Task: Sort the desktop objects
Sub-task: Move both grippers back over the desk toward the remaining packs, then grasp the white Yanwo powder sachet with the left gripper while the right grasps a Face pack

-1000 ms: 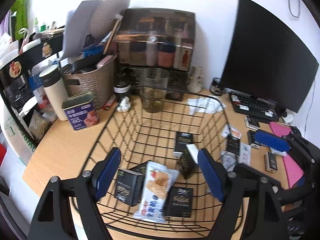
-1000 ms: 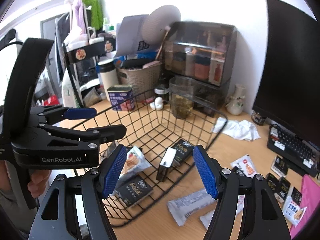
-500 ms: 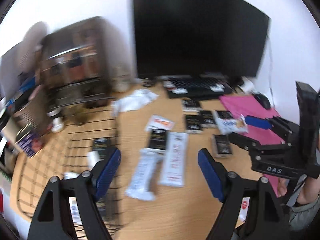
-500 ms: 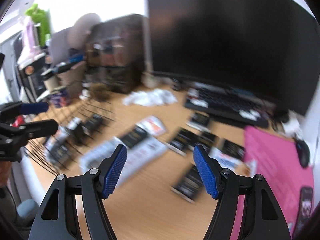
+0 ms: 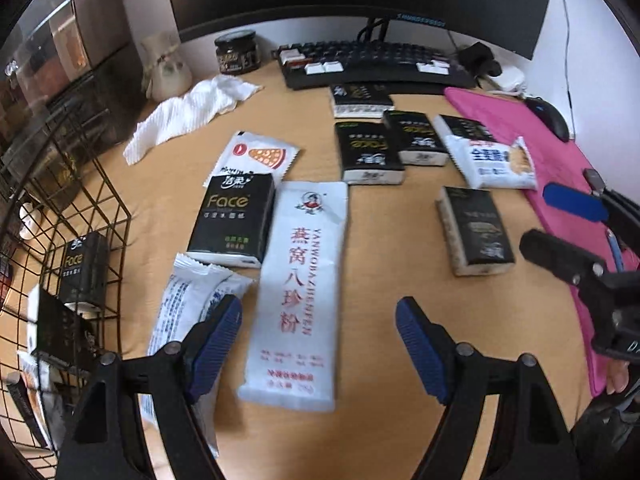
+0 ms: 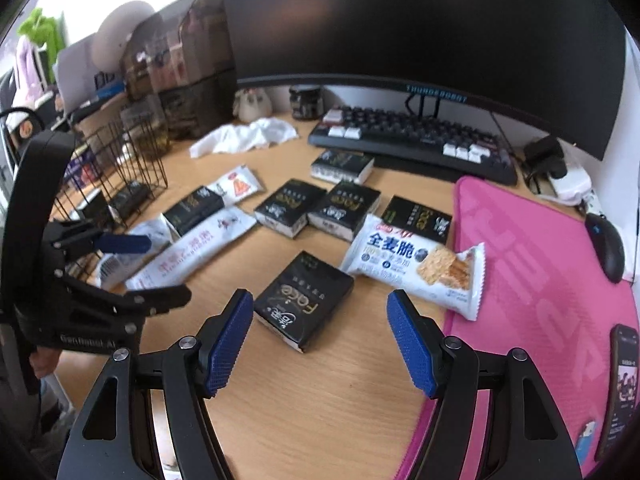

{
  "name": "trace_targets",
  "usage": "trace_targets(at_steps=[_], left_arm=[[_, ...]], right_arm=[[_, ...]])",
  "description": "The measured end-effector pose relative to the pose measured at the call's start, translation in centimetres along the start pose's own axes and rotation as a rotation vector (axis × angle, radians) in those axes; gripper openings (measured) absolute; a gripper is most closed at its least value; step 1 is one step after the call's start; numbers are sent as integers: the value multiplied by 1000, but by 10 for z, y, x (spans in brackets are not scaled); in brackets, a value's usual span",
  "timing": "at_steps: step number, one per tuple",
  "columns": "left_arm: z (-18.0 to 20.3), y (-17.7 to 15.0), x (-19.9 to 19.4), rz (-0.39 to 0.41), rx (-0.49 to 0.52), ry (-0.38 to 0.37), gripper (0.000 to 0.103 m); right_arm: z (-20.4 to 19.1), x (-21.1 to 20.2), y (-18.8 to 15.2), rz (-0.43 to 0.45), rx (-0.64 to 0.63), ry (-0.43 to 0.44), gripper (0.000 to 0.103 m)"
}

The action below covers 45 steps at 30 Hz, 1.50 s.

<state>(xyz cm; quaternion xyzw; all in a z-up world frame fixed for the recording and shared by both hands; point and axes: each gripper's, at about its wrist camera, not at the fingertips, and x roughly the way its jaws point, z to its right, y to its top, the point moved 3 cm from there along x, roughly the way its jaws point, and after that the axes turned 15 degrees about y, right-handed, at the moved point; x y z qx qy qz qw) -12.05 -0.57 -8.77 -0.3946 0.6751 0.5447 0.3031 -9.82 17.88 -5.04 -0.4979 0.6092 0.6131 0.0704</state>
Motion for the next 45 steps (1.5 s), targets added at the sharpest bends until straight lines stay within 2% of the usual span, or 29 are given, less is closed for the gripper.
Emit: trace_targets(at_steps=[5,8,10,11,12,17,24,26,28,29,32,34,37,42,45], left_arm=[[3,5,21,-25,18,-18,81],[-1,9,25,-13,9,-20,80],[-5,11,24,0,1,-14,72],[-8,11,23,5,-7,-13,55],[-10,12,21,6,-11,-15,48],[-12,11,20,12,2,-16,48],[-11,9,18,10,-1,-12,48],[-10,9,18,7,-2,-10,48],[-8,7,17,6,-3,-7,49],[-6,7,16,4,-3,-10,51],[2,6,17,8,10,-19,71],[5,8,19,10,12,-19,75],[7,11,20,12,15,-22,75],[7,15,21,20,21,-25,68],[8,14,20,23,24,-25,67]], right_arm=[[3,21,-1,-32,31,12,69],[3,31,-1,-43,48,11,69],[5,37,0,-47,77,12,69],[6,40,0,-45,95,13,69],[7,42,0,-41,112,13,69],[5,54,-2,-17,173,-13,71],[-9,65,-1,-59,84,-81,71],[-5,64,-4,-89,50,-128,70],[4,56,-8,-82,66,-134,70],[10,51,-10,-78,75,-146,69],[21,43,-16,-64,95,-161,70],[25,42,-15,-64,106,-172,73],[26,44,-13,-69,105,-170,79],[25,49,-8,-78,78,-148,79],[28,53,-4,-87,60,-132,79]])
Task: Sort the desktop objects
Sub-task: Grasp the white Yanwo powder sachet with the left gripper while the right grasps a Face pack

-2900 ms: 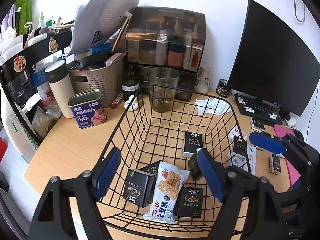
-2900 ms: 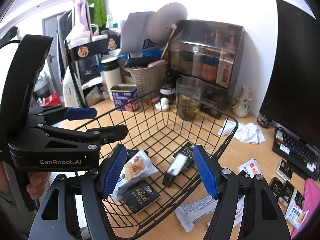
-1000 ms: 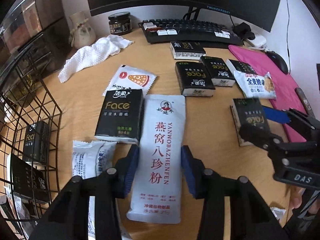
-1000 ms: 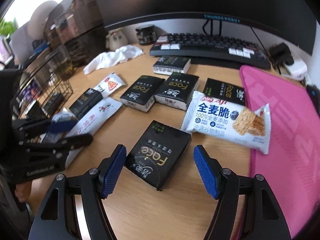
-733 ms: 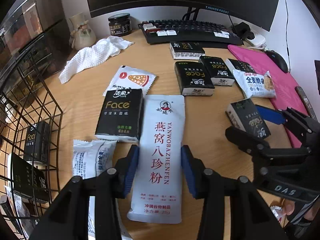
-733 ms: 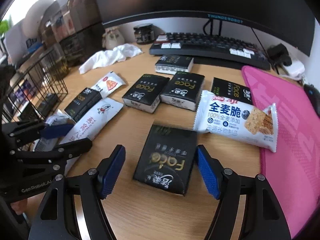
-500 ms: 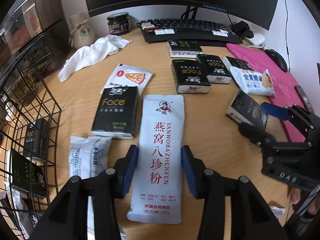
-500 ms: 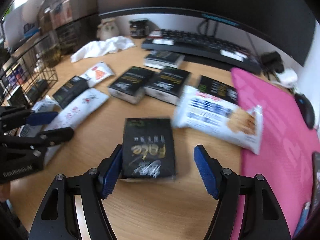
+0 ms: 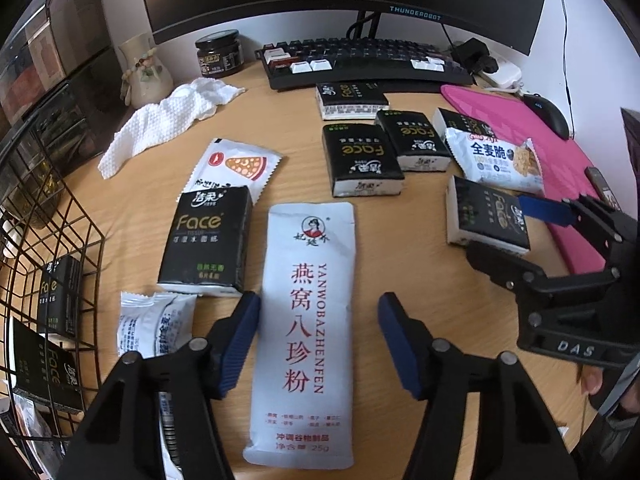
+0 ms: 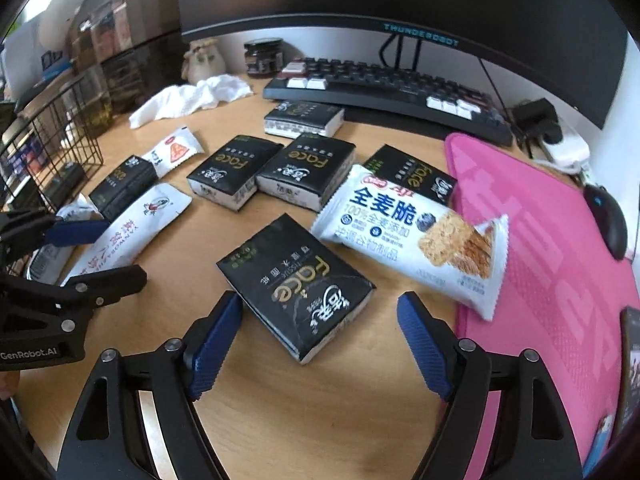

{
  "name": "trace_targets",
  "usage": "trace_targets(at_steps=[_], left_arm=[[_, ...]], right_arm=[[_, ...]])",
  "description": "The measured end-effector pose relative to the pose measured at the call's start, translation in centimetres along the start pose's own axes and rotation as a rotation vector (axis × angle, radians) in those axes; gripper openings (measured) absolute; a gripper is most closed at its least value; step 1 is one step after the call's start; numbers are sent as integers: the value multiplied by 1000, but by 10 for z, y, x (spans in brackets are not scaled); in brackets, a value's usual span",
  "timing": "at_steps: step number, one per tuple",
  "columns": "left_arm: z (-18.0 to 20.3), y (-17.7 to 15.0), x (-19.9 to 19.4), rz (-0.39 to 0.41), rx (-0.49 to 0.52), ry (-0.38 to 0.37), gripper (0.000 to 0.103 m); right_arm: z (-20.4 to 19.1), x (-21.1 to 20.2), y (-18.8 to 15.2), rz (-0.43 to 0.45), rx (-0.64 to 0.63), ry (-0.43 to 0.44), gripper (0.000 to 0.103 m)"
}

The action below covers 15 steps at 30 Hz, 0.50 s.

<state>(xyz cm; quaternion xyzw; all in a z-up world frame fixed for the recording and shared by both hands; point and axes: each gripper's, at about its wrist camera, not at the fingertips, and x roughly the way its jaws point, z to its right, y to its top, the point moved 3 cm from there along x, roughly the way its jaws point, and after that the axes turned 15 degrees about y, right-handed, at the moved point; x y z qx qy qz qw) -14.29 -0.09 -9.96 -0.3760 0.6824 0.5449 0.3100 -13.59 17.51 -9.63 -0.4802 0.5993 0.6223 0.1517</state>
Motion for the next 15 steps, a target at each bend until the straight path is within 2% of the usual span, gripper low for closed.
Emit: trace_targets(at_steps=[6,10,15], left_arm=[[-1,0,-1,0,3,-4,67],[-3,-2,-1,-1,3,-4,67],[-4,-2,-1,-3,1,0,67]], right_arm=[[-8,1,0,-23,-35,38,80],[-24,-7,-7,-73,-49,158,80],[-24,-15,-6,-59,-78,117,80]])
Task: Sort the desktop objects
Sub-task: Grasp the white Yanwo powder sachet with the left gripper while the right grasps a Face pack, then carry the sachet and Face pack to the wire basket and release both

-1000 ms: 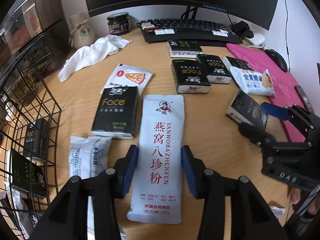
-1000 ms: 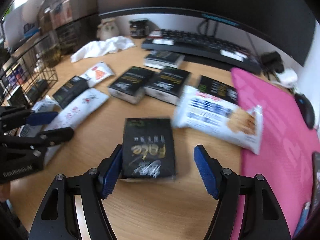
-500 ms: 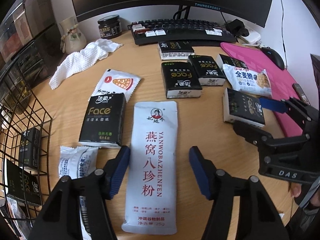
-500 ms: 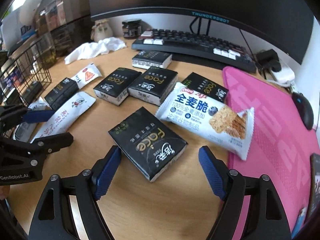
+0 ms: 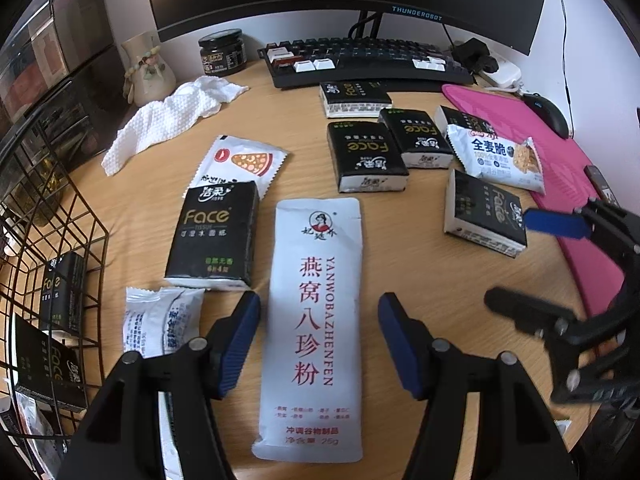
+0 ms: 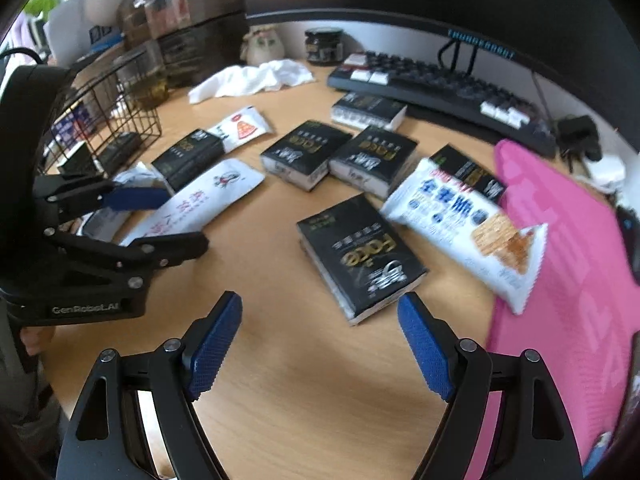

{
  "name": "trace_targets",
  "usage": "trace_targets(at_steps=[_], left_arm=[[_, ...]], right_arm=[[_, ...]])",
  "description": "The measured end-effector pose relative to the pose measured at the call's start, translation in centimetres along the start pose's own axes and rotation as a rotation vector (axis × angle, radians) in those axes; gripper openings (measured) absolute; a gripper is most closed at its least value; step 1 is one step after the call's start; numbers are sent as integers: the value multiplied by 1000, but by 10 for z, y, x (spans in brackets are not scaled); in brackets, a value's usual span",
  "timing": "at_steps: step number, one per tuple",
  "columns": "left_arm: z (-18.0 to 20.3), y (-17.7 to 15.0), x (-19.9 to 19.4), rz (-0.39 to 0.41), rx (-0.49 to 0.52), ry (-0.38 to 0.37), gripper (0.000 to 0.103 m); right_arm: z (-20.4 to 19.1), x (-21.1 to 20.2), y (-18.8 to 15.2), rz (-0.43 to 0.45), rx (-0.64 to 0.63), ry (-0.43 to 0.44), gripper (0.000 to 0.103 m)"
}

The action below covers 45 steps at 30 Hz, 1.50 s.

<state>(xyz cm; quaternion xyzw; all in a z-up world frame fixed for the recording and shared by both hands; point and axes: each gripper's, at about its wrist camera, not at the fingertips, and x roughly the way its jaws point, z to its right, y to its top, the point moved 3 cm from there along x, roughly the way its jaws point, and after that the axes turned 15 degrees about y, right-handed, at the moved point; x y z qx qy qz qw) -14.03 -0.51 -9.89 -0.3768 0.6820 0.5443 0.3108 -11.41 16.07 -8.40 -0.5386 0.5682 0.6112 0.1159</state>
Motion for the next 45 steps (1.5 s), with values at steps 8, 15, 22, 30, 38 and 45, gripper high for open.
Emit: trace_targets(at_steps=[8,15,22,30,38,45], left_arm=[[0,1,0,2,1,-1,67],[-1,0,0,2,-3,2,67],[2,-1,-3,7,16,-5,58],[5,-3,-6,11,15,9,55],[5,-4,-6,6,12,1,50],[11,-6,-12,10,57,36,45]], right_arm=[[26,-12,12,41,-19,47,80],[20,18,25,-7,-83,88,80],[8,19,18,-11,-105,49,48],[-7,16,2,0,-98,12,70],[-16,21,7,18,-100,23,47],[-19,11,1,29,-84,44,47]])
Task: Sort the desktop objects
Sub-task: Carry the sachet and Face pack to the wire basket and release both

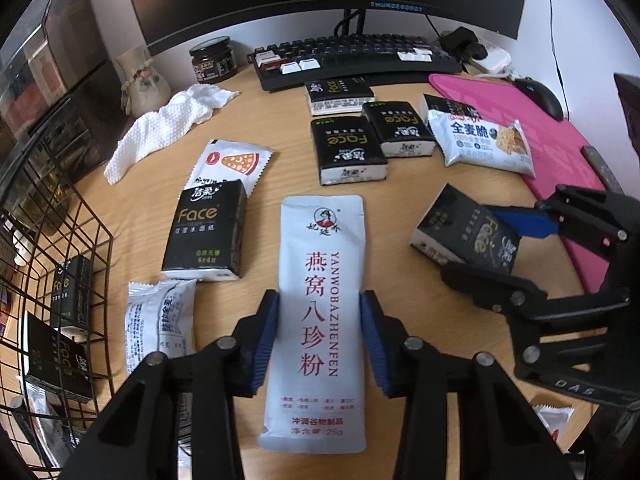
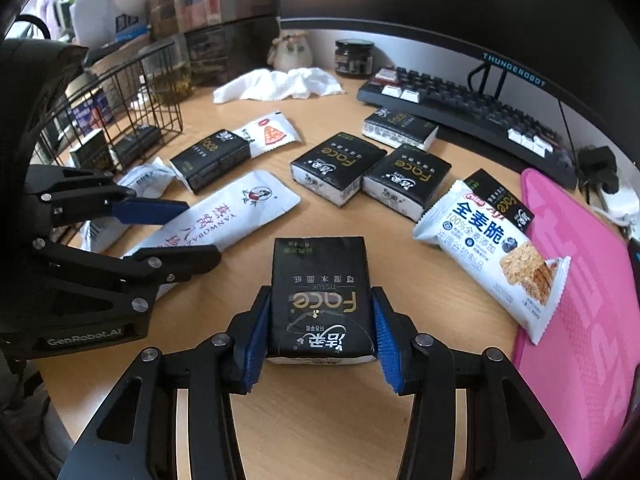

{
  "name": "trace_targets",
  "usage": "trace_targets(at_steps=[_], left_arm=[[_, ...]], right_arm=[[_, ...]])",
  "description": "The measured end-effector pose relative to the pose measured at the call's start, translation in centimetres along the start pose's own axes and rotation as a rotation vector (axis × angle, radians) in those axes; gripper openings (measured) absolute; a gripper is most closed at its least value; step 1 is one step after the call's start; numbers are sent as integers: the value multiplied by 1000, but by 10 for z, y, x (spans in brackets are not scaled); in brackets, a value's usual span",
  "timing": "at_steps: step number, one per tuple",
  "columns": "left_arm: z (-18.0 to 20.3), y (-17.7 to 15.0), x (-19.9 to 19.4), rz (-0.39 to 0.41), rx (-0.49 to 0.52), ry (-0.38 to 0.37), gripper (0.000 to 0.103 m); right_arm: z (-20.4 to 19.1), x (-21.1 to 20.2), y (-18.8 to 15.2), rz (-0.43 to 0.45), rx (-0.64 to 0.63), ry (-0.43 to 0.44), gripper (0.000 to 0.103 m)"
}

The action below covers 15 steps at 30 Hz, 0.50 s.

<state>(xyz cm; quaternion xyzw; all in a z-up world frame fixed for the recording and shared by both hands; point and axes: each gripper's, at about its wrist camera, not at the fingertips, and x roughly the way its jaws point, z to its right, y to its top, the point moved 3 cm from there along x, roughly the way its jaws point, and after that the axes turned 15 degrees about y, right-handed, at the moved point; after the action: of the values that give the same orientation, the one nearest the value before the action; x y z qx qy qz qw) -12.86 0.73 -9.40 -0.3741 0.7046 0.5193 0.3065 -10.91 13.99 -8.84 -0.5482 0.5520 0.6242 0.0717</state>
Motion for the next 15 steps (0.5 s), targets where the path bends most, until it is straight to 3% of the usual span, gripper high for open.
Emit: trace_targets(at_steps=[6,15], left_arm=[[-4,-1,-10,3,-10,-11,44],[-11,6,-51,83,-27,-1,44]], right_arm=[[-3,-16,0,29,10,-4,47],[-19,-45,11,101,-14,-3,47]])
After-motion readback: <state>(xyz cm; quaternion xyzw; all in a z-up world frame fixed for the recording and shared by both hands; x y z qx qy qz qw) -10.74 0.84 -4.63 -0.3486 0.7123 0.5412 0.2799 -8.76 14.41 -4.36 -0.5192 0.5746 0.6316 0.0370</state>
